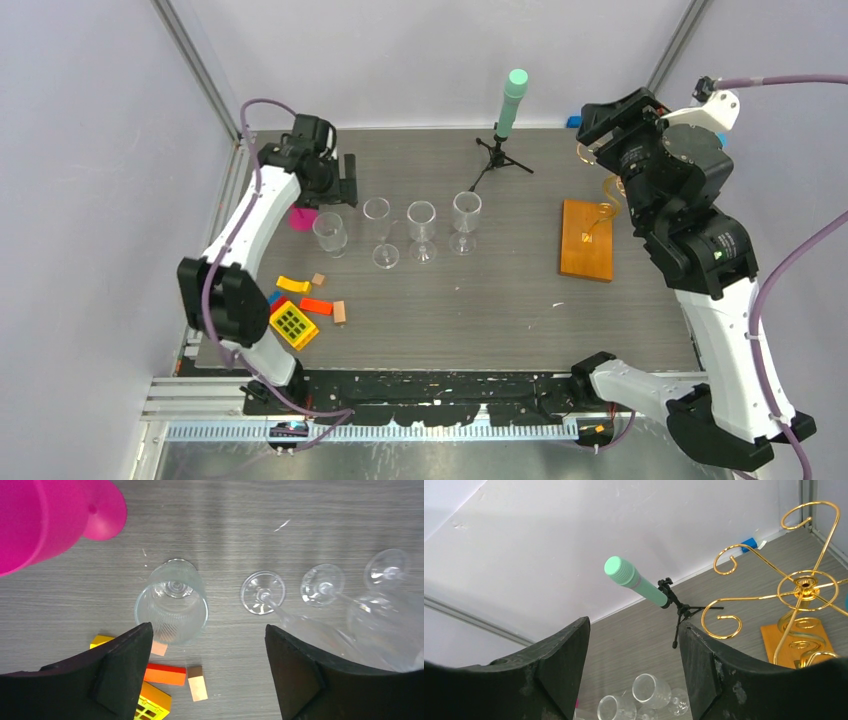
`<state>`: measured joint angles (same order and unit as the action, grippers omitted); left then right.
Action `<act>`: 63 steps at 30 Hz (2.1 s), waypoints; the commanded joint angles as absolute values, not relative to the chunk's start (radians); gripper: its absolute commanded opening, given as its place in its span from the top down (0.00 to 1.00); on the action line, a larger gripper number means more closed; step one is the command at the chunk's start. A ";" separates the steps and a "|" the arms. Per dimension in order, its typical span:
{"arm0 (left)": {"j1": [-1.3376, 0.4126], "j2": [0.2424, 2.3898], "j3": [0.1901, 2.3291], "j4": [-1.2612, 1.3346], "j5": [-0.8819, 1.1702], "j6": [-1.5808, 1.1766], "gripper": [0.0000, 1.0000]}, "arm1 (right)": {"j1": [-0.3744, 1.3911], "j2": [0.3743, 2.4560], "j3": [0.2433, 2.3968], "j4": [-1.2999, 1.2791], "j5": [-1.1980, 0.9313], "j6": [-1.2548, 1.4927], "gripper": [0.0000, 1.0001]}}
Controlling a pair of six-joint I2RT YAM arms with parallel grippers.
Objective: Take the wine glass off the wine glass rack
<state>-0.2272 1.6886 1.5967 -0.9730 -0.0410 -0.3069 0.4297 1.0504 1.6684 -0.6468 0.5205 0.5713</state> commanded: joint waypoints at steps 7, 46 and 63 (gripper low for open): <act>-0.225 1.481 1.580 -0.914 0.010 -0.277 0.02 | 0.418 1.159 1.864 -0.789 0.703 0.491 0.25; -0.225 1.349 1.454 -0.767 0.293 -0.346 0.00 | -0.591 1.313 1.651 -0.778 0.133 0.702 0.18; -0.225 1.323 1.539 -0.815 0.263 -0.404 0.00 | -0.592 1.408 1.642 -0.668 -0.029 0.699 0.23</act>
<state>-0.2272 1.3529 1.5055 -0.8135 0.2703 -0.3851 -0.5854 1.4147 1.6367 -0.7231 0.0219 0.7113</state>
